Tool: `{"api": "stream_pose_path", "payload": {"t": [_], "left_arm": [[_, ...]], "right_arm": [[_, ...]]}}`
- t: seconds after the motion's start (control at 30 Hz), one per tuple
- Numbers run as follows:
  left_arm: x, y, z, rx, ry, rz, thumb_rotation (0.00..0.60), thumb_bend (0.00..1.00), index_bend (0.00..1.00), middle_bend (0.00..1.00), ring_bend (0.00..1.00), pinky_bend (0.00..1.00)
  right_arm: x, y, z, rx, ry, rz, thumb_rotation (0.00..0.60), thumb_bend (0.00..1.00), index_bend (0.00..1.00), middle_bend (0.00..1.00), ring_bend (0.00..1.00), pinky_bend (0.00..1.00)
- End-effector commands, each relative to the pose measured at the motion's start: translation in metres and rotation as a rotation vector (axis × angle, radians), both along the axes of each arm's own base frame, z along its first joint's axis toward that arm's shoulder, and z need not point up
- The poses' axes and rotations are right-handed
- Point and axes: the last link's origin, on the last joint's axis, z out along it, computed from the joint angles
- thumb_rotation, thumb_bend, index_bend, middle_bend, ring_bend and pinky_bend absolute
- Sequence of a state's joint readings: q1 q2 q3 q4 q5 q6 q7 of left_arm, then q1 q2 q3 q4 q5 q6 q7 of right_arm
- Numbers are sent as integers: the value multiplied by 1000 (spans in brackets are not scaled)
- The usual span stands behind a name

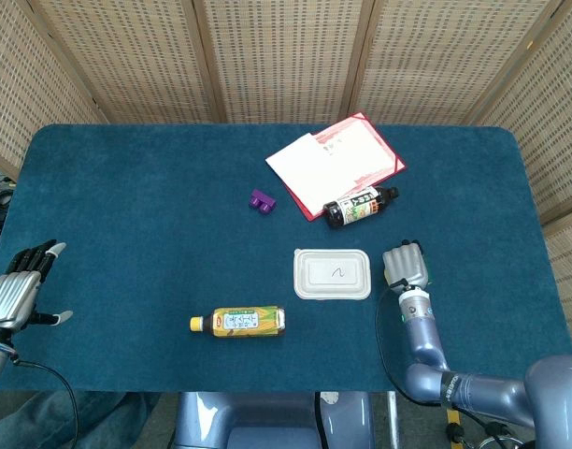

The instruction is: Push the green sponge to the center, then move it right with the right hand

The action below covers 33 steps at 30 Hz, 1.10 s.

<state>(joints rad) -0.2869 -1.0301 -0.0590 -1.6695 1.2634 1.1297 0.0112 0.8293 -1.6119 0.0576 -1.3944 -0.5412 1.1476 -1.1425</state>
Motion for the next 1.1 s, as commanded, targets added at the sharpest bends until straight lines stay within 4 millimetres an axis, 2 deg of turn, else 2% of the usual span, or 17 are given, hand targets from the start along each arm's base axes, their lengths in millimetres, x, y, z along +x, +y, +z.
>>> {"api": "stream_pose_path", "payload": {"t": [0.03,0.1,0.17,0.27,0.53,0.7,0.77,0.83,0.87,1.0,1.1], "left_arm": [[0,0,0,0,1,-1,600,72,0,0,0,0],[0,0,0,1,-1,0,600,72,0,0,0,0],[0,0,0,0,-2,2,600,72,0,0,0,0],[0,0,0,-1,-3,2,600,72,0,0,0,0],[-1,0,2,2,-7,1,600,74,0,0,0,0],[0,-1,2,5,-8,-3,600,71,0,0,0,0],[0,-1,3,7,-7,-5,600,71,0,0,0,0],[2,-3,3,13,-6,-15,600,70,0,0,0,0],[3,-4,4,18,-4,-20,600,72,0,0,0,0],[5,-6,4,28,-2,-30,600,72,0,0,0,0],[6,-11,4,40,8,-39,600,72,0,0,0,0]], "right_arm": [[0,-1,-2,1,5,-5,600,254,449,313,172,329],[-2,0,-3,1,4,-29,600,218,323,193,76,245],[-3,1,-4,6,-12,-71,600,159,154,53,5,163],[1,2,-3,18,-30,-97,600,104,67,0,0,127],[16,4,8,-5,-74,-61,600,93,56,0,0,81],[26,15,26,-11,-122,-59,600,93,53,0,0,27],[32,22,43,-23,-157,-42,600,94,54,0,0,4],[36,33,78,-66,-208,28,600,89,54,0,0,0],[34,38,90,-72,-227,61,600,64,54,0,0,0],[26,46,111,-89,-273,149,600,0,54,0,0,0],[7,54,132,-123,-336,247,600,0,51,0,0,0]]}}
